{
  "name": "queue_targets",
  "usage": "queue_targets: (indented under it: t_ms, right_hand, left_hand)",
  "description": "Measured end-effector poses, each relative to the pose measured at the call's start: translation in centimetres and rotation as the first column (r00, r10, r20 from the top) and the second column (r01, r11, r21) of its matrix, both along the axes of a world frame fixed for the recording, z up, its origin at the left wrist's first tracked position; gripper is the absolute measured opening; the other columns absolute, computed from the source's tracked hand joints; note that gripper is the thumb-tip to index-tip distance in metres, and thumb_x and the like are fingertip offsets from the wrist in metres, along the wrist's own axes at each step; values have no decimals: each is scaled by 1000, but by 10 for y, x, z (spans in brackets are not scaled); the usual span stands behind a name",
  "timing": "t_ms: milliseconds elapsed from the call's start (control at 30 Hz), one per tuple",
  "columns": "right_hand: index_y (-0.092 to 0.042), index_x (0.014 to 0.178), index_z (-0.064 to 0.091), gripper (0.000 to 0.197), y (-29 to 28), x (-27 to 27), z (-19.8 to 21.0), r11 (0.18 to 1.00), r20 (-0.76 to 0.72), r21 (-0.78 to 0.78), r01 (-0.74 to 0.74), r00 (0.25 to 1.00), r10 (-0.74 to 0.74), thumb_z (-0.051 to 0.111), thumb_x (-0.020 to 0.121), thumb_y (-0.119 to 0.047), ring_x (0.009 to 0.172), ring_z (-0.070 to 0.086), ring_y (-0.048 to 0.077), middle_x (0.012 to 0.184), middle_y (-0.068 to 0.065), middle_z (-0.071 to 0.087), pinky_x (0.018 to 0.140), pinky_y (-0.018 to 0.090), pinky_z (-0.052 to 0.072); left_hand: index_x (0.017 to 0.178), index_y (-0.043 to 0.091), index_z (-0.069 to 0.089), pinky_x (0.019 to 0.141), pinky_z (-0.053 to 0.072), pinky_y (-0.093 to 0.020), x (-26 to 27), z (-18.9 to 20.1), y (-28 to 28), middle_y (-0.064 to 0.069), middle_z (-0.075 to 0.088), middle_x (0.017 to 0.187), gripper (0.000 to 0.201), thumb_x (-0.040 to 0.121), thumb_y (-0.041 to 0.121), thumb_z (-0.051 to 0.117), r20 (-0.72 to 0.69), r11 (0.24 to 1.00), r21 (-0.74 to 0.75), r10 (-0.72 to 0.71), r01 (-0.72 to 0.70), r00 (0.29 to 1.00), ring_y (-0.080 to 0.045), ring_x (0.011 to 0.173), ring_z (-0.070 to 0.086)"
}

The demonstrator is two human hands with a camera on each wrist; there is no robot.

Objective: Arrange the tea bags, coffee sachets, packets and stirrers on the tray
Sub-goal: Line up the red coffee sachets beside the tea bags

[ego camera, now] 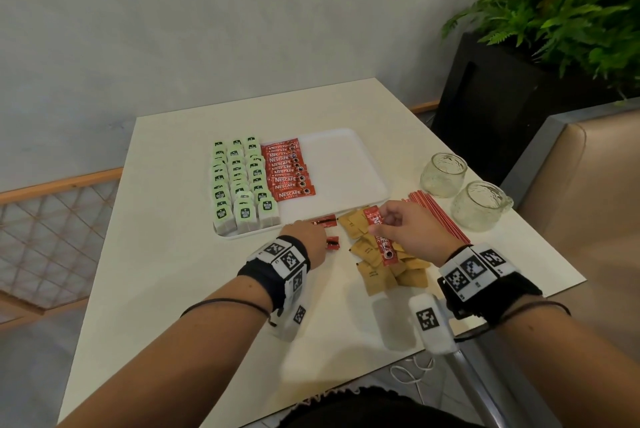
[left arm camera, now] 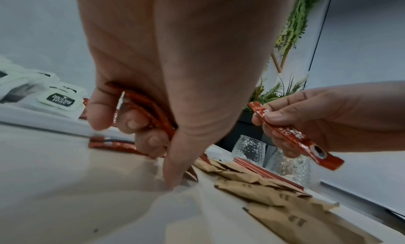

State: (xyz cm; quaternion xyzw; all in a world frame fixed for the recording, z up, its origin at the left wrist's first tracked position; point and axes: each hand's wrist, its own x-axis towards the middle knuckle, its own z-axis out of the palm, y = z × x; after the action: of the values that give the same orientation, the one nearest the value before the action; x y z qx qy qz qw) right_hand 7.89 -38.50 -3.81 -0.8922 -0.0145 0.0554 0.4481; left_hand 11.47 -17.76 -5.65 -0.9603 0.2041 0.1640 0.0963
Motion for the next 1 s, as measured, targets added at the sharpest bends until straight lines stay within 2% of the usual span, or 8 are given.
queue_targets:
  t_ms: [200,300,367,433,567,733,867,1000]
  right_hand:
    - [-18,88,63,17,-2,1,0,1000,1,18,-13,1000,13,76,82,-28,69,54,10,73,-4,57,68,27,46]
    - [-21,85,62,16,-1,1,1,1000,-9,19,-20,1000,20,76,83,-28,67,53,9,71,-6,55,68,28,46]
    - [-21,77,63,16,0,1,1,999,-21,26,-34,999,35,76,82,-29,63,51,8,66,-7,54,67,29,46]
    - [-21,69,64,20,1,0,3,999,-41,6,-48,998,48,77,81,-30,57,49,4,60,-10,54,62,23,42]
    - [-15,69,69,23,0,0,4,998,-66,-1,-59,996,58,80,77,-33,56,49,8,61,-3,56,60,26,42]
    - [-20,65,64,23,-3,2,4,998,-93,-14,-55,994,54,80,77,-32,56,49,7,61,-5,57,60,26,42]
    - [-21,64,63,24,-2,4,4,998,-102,-16,-61,993,59,79,78,-32,58,50,9,62,-4,57,61,27,43]
    - [-17,67,60,24,0,5,5,997,-132,-6,-72,989,70,77,81,-27,60,51,11,65,0,59,63,28,43]
  left_hand:
    - [129,12,44,75,42,-34,3,1,3,-8,63,118,38,96,30,52,82,994,-109,31,-22,996,-28,106,61]
    - [131,14,44,77,41,-34,10,1,1,-7,63,119,42,96,35,54,99,988,-146,66,-51,993,-28,108,61]
    - [126,13,49,79,43,-34,13,0,-3,-7,63,118,36,97,34,52,114,990,-127,73,-58,991,-27,107,61]
    - [122,13,55,80,44,-34,14,-1,-7,-6,64,117,31,98,33,52,131,997,-64,52,-44,990,-26,107,61]
    - [117,14,57,77,42,-34,15,-7,-10,-6,65,114,24,99,28,50,150,1000,-16,7,-4,989,-25,106,61]
    - [112,15,58,71,40,-32,9,-5,-9,-5,66,107,30,98,41,50,138,995,-82,-39,51,990,-25,99,63]
    - [121,14,45,73,42,-33,9,-7,0,-7,64,112,45,92,45,59,44,969,-235,87,-75,995,-26,100,62]
    - [118,14,52,75,43,-31,10,-9,5,-7,64,112,39,95,46,55,-39,956,-269,111,-118,993,-26,101,62]
